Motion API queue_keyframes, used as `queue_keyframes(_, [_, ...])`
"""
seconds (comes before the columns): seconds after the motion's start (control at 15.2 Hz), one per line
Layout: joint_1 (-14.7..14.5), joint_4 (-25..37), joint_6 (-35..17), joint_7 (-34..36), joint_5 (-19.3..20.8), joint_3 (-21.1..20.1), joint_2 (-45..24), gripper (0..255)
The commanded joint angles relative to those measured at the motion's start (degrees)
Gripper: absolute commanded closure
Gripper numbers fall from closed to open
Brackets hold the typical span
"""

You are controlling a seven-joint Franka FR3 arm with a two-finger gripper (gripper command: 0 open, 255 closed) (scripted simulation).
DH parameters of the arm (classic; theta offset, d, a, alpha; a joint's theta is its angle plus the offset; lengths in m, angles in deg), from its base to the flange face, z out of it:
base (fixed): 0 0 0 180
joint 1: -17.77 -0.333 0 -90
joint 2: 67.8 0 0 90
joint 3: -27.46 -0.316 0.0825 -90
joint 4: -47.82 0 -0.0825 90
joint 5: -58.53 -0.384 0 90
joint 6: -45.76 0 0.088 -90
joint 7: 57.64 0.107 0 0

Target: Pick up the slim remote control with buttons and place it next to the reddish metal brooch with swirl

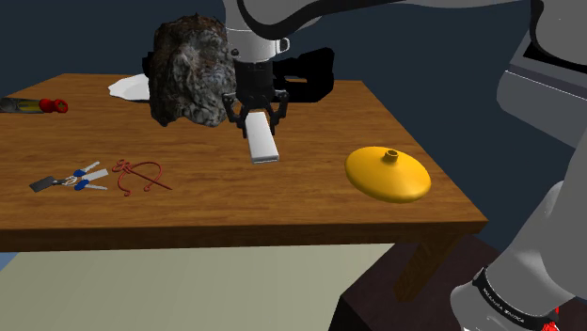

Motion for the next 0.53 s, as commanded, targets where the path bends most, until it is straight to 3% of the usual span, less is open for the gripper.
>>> queue_keyframes(0.0, [-0.01,-0.02,-0.09,0.01,0.02,0.0,-0.03,255])
queue_keyframes(0.2, [-0.01,-0.02,-0.09,0.01,0.02,0.0,-0.03,255])
queue_keyframes(0.26, [-0.01,-0.01,-0.09,0.01,0.02,0.0,-0.04,0])
queue_keyframes(0.46, [-0.01,-0.01,-0.09,0.01,0.02,0.0,-0.04,0])
